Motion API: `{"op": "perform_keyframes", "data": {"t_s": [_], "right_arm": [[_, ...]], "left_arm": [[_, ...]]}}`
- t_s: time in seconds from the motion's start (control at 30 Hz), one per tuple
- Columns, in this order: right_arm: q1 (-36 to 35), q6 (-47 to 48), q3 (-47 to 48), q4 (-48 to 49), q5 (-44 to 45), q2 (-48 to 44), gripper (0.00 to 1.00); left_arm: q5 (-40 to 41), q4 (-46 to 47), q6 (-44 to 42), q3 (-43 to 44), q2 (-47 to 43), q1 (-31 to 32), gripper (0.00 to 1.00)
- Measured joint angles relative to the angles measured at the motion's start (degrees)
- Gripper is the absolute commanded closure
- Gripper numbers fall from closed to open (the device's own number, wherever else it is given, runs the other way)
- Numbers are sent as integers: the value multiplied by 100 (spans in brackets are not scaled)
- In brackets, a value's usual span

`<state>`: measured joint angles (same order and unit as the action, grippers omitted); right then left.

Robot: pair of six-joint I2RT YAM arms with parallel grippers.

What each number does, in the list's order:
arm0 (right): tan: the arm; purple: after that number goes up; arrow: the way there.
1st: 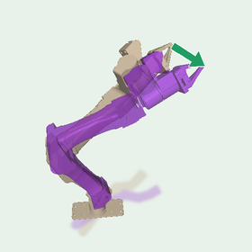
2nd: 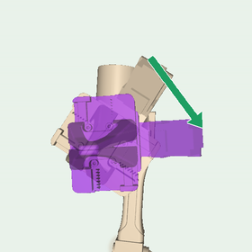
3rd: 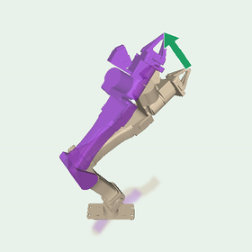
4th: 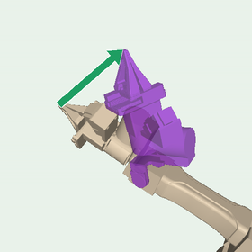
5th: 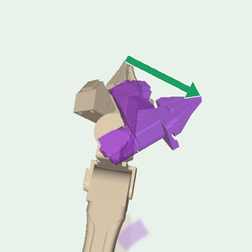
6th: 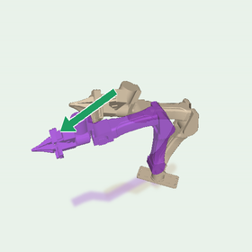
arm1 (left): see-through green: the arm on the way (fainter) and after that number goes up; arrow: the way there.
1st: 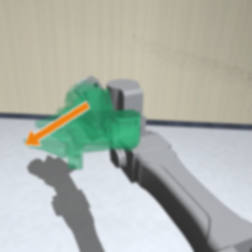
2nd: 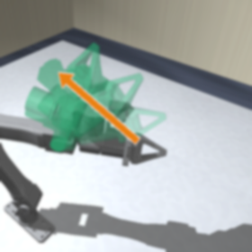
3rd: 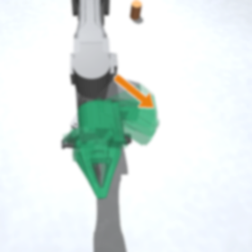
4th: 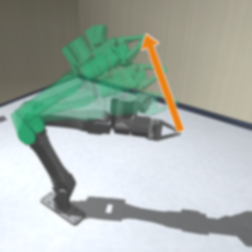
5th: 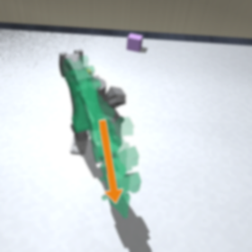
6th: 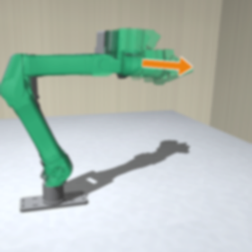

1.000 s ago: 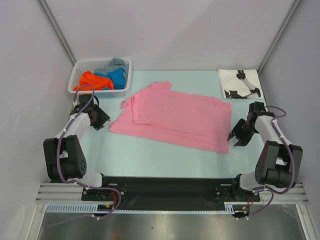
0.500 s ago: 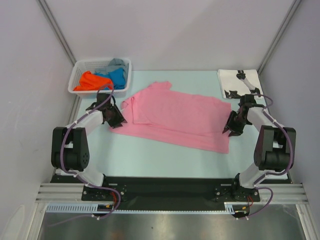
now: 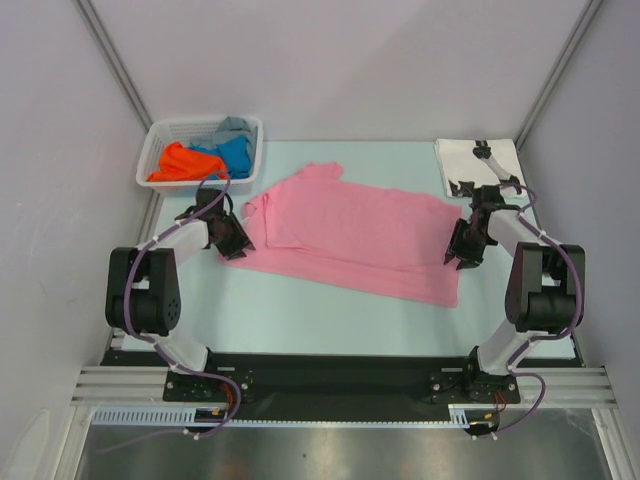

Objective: Fold and stack the t-shirts
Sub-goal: Fold the tshirt

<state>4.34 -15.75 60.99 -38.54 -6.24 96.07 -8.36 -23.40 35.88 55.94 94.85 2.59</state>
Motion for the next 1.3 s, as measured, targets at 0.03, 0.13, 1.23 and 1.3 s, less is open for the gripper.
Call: {"op": "perform_keyframes", "data": {"t_s": [0.03, 0.13, 1.23, 1.3], "right_arm": [[-13, 4, 15, 0, 22, 9, 56], [-63, 20, 70, 4, 59, 74, 58], [-109, -33, 168, 9, 332, 291, 100], [-63, -81, 120, 33, 380, 221, 100]], "left_arm": [[0, -2, 2, 0, 13, 0, 61], [0, -2, 2, 0, 46, 0, 61], [111, -251, 79, 129, 415, -68, 75], [109, -278, 101, 149, 433, -74, 75]]}}
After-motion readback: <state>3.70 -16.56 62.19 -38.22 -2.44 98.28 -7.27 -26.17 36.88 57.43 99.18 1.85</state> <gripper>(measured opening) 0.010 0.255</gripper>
